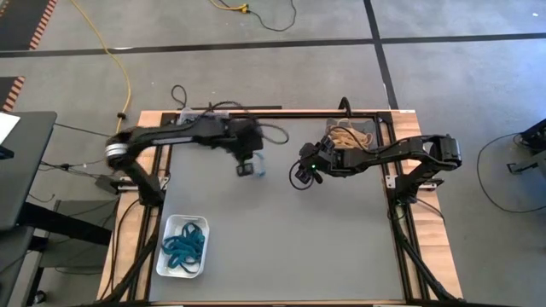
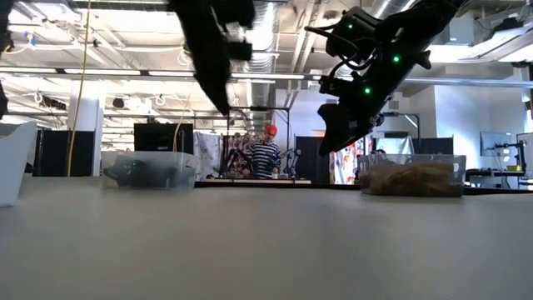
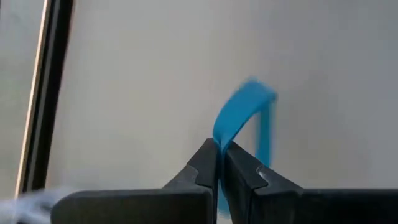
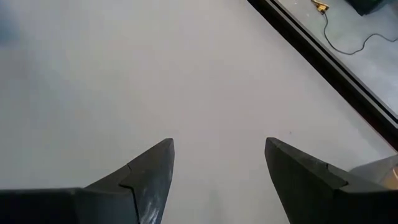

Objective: Sort rubber bands into baskets
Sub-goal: Put the blue rubber band into the white bin

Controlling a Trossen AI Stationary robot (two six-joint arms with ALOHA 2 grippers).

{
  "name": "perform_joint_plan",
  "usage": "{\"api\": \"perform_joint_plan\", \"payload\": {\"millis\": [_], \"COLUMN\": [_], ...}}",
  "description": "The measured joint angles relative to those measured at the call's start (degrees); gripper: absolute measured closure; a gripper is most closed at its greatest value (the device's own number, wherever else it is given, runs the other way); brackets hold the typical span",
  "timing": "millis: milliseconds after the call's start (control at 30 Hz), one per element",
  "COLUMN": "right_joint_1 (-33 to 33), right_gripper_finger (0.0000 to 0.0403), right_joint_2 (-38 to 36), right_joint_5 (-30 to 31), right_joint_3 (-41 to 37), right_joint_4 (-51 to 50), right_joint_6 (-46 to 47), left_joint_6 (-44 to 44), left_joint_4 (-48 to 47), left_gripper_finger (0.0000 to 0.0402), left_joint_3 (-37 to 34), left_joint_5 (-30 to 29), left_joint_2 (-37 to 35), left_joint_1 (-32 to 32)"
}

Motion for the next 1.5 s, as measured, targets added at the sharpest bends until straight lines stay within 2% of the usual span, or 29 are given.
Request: {"api": "perform_joint_plan", "payload": {"millis": [167,333,600,767,967,1133,1333,1500], "right_joint_1": [0.3,0.2,0.9,1.3,1.3,1.3,1.3,1.4], "right_gripper_finger": [0.0121,0.0121,0.0121,0.0121,0.0121,0.0121,0.0121,0.0121], "right_joint_2": [0.0,0.0,0.0,0.0,0.0,0.0,0.0,0.0], "right_joint_5": [0.0,0.0,0.0,0.0,0.0,0.0,-0.1,-0.2], "right_joint_3": [0.0,0.0,0.0,0.0,0.0,0.0,0.0,0.0], "right_joint_4": [0.1,0.5,2.3,2.3,2.3,2.3,2.3,2.3], "right_joint_6": [0.0,0.6,1.3,1.4,1.4,1.4,1.4,1.4], "left_joint_6": [-6.4,-17.9,-41.3,-53.3,-60.2,-60.9,-60.7,-58.9], "left_joint_4": [-11.4,-20.5,-28.6,-31.5,-32.1,-32.8,-39.3,-38.6], "left_gripper_finger": [0.0401,0.0401,0.0401,0.0401,0.0401,0.0401,0.0401,0.0401], "left_joint_3": [0.0,0.0,0.0,0.0,0.0,0.0,0.0,-2.1], "left_joint_5": [-0.9,-0.1,1.5,1.4,-0.4,-0.8,-0.5,-0.5], "left_joint_2": [-11.7,-21.9,-29.9,-29.0,-24.5,-19.1,-11.4,-6.9], "left_joint_1": [-9.0,-20.6,-42.3,-54.4,-62.6,-65.4,-66.7,-67.5]}}
